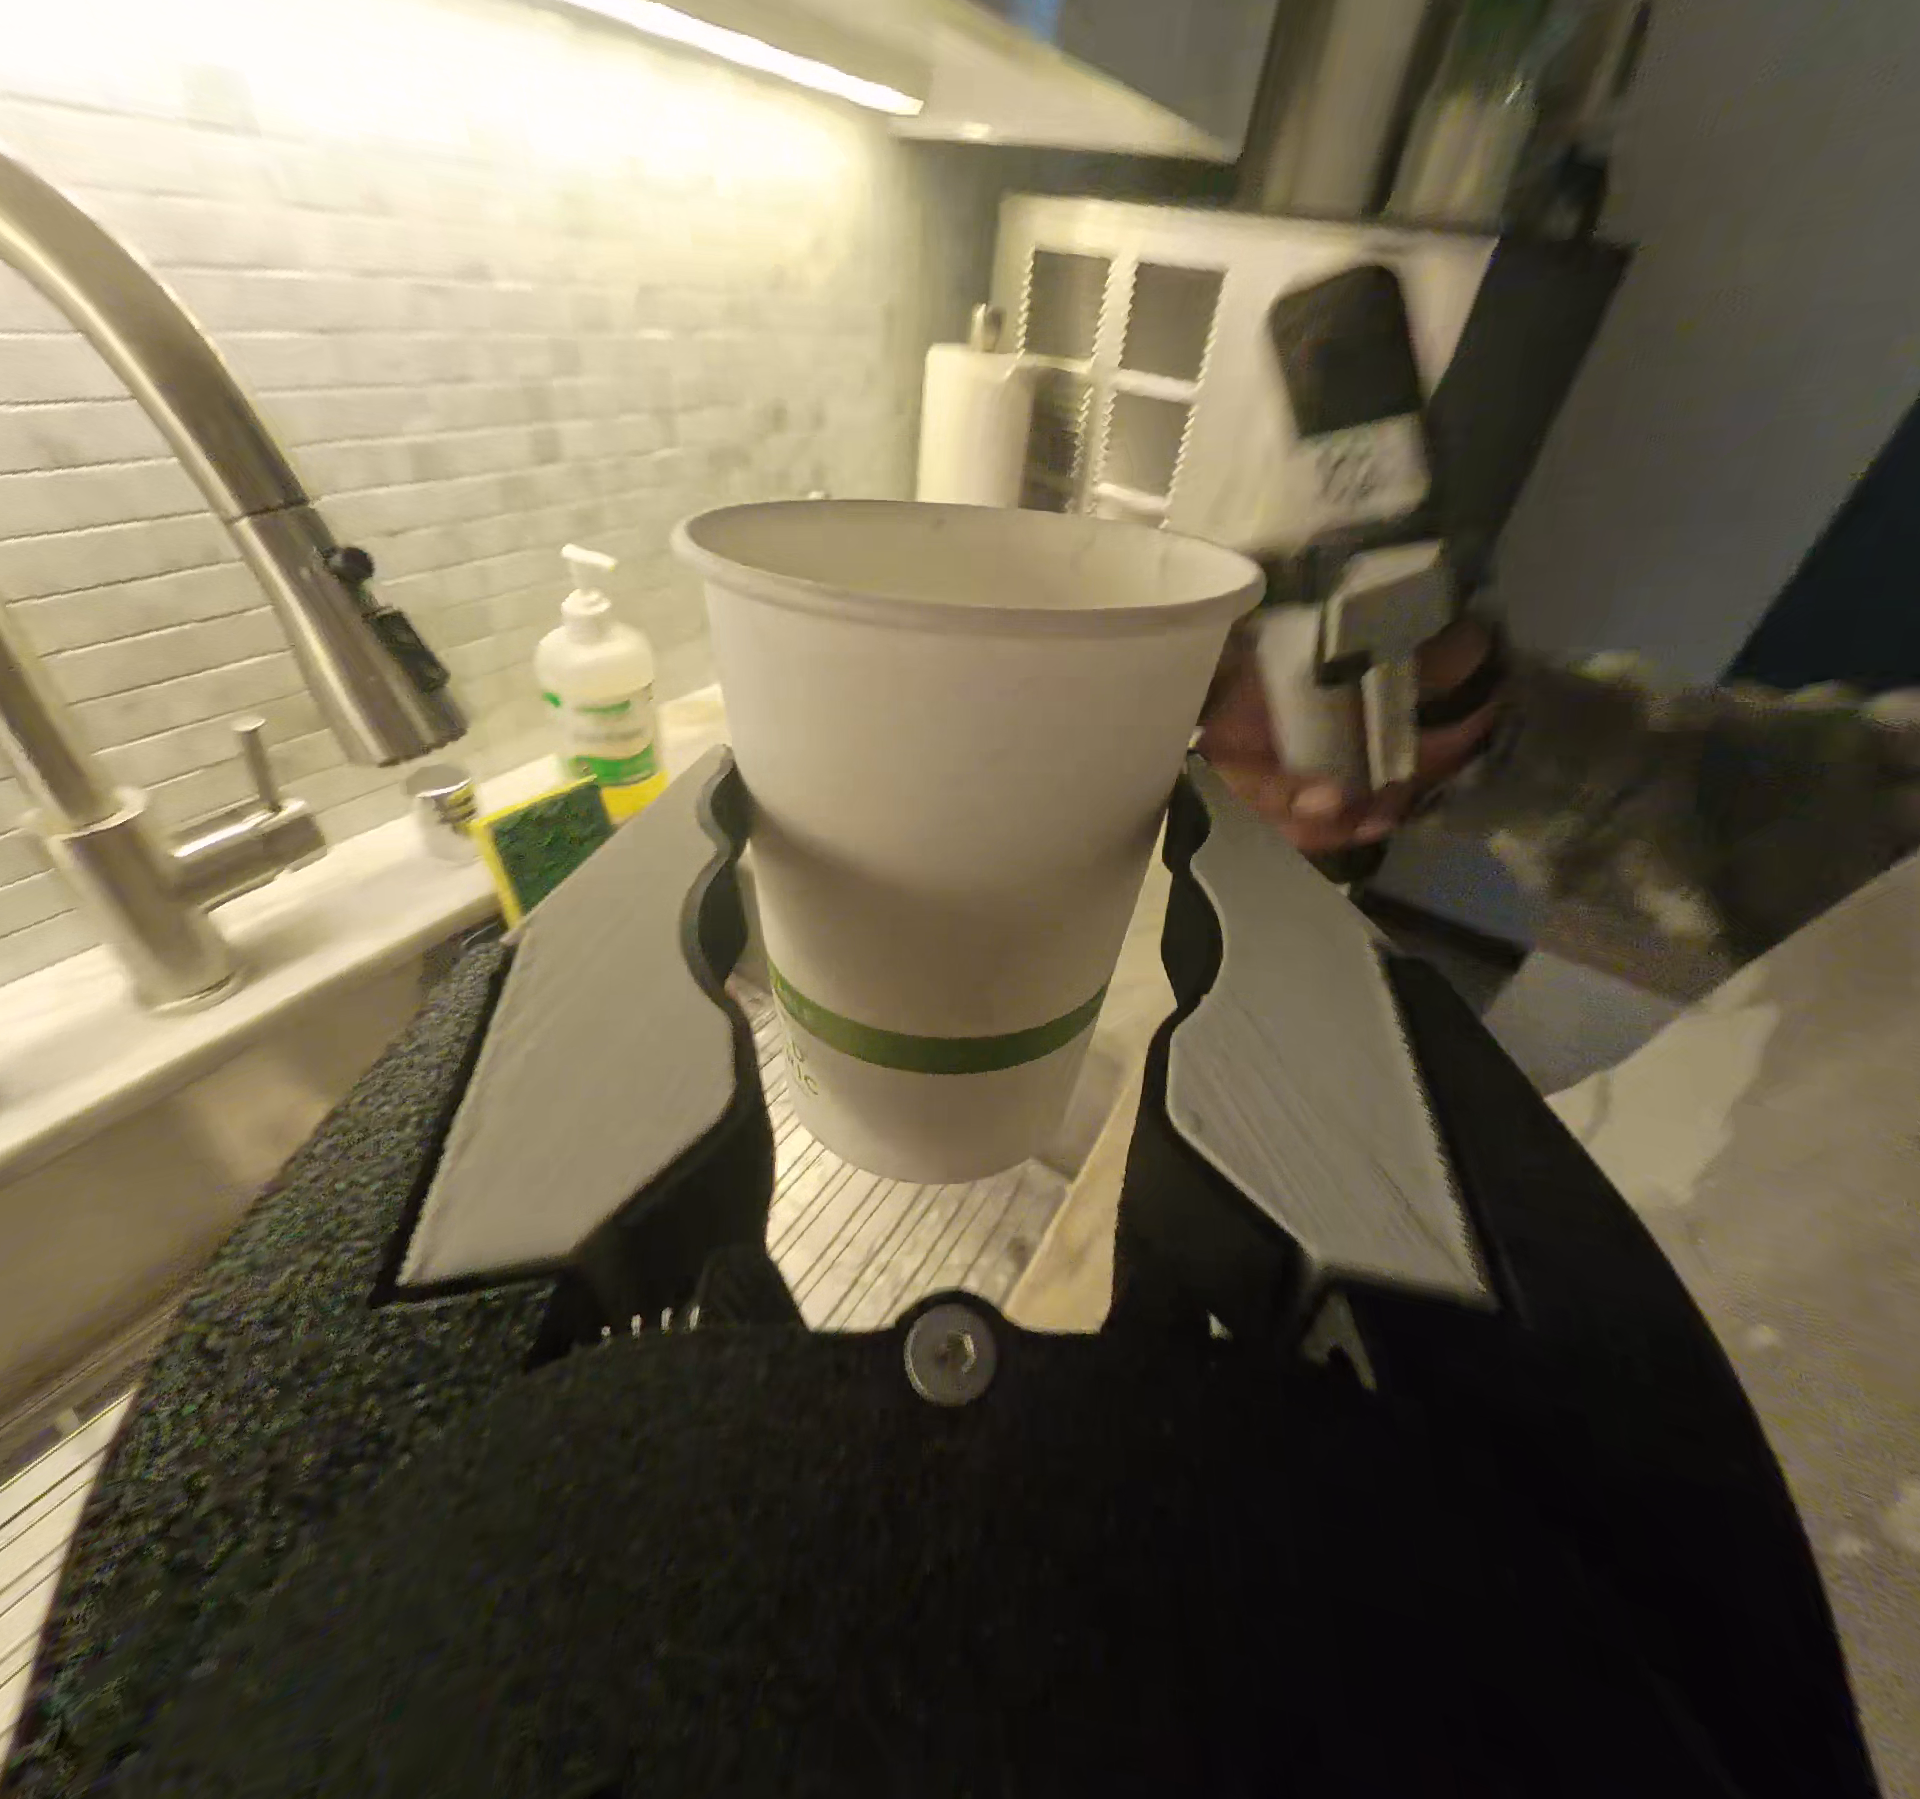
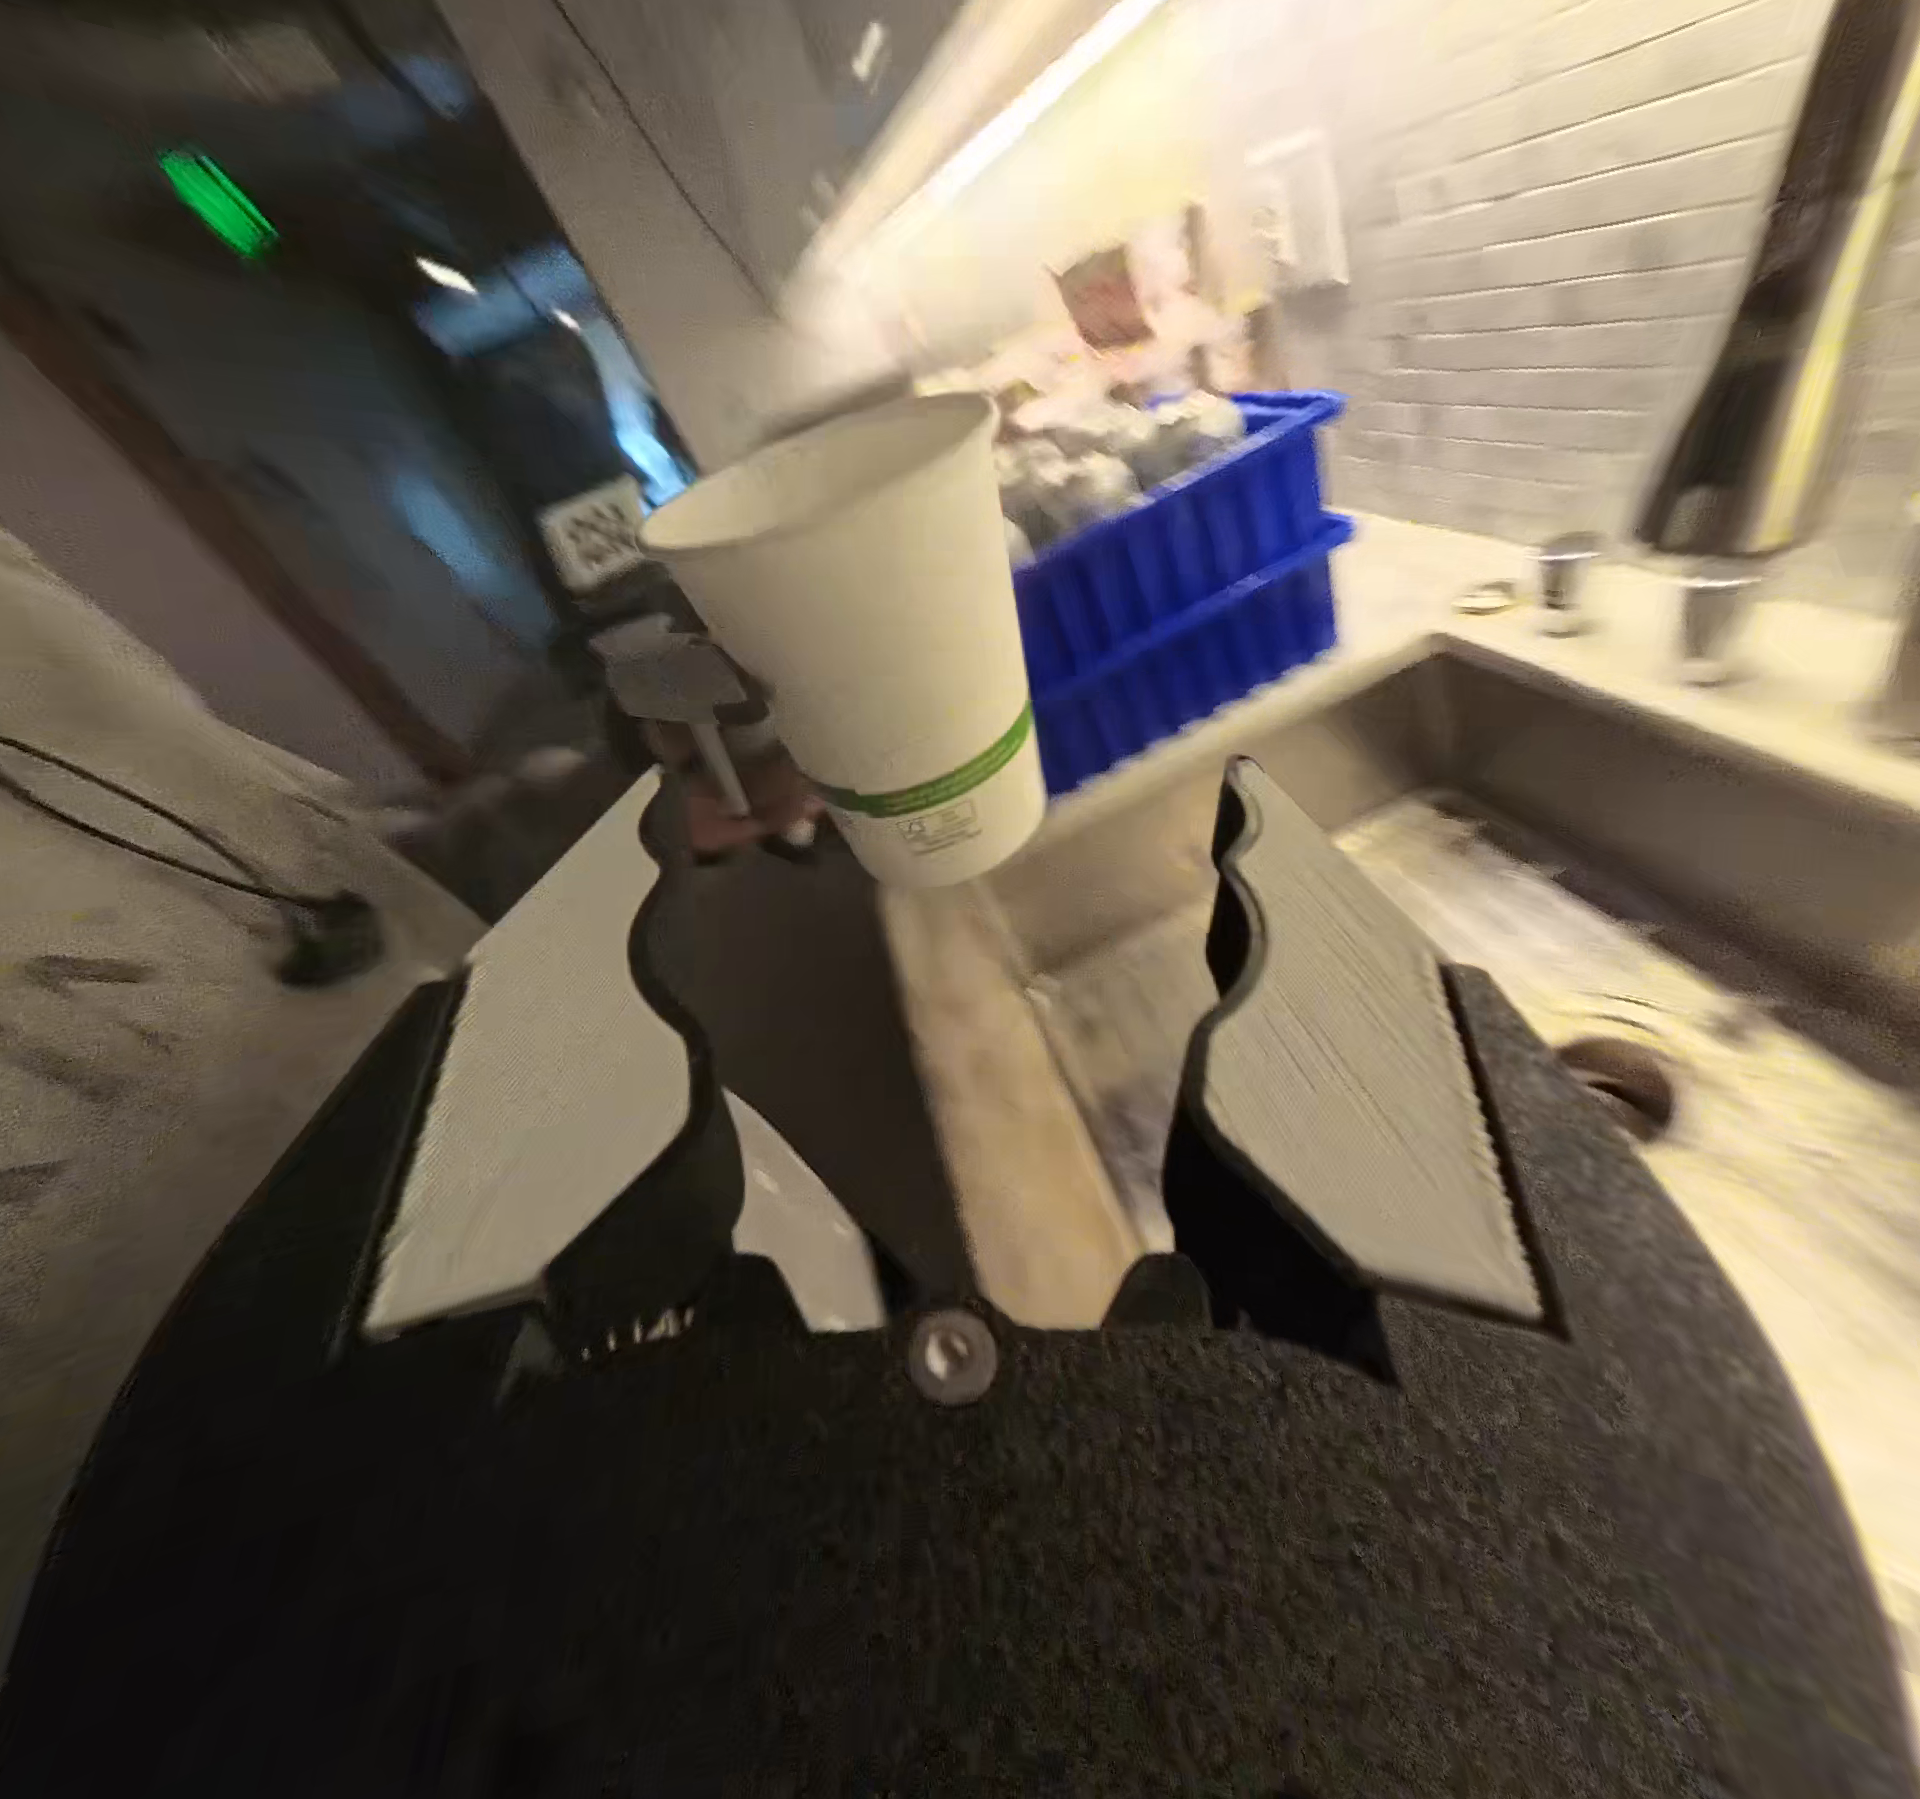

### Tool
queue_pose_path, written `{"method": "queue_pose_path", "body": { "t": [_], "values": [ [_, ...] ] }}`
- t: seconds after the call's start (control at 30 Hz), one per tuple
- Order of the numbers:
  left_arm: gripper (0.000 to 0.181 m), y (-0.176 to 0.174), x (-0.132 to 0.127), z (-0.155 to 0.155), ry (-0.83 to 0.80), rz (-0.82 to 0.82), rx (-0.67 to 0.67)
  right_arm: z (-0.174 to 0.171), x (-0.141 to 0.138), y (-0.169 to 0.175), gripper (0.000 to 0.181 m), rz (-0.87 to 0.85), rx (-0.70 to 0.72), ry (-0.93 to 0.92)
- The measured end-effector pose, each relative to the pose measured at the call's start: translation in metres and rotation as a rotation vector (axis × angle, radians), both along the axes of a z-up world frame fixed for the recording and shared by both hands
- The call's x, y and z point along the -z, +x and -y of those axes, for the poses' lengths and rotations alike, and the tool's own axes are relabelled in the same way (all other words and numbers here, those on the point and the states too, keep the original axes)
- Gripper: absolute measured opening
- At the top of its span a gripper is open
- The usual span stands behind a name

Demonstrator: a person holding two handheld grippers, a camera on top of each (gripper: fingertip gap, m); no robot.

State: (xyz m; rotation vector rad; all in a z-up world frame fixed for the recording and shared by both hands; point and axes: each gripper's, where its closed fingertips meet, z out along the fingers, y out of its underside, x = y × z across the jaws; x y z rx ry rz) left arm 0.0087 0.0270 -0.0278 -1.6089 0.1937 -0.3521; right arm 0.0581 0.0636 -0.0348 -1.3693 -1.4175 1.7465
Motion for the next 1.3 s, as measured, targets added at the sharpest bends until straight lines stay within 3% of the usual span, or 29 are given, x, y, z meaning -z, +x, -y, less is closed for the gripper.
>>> {"method": "queue_pose_path", "body": {
  "t": [0.07,0.17,0.47,0.73,1.1,1.3],
  "values": [
    [0.081,0.001,0.015,-0.007,-0.031,-0.053,-0.033,-0.005,-0.005,-0.001,0.099,0.071,0.055,0.156],
    [0.081,0.003,0.030,-0.017,-0.050,-0.122,-0.097,0.004,-0.007,-0.013,0.099,0.111,0.104,0.231],
    [0.082,0.000,0.029,-0.035,-0.001,-0.180,-0.273,0.013,0.006,-0.049,0.105,0.100,0.373,0.240],
    [0.081,-0.004,0.034,-0.037,0.002,-0.224,-0.309,0.012,0.009,-0.063,0.103,0.109,0.390,0.264],
    [0.082,0.009,0.046,-0.039,-0.028,-0.234,-0.228,0.003,0.019,-0.051,0.088,0.138,0.321,0.294],
    [0.087,-0.002,0.047,-0.033,-0.030,-0.121,-0.239,-0.053,-0.010,-0.019,0.087,0.088,0.460,0.358]
  ]
}}
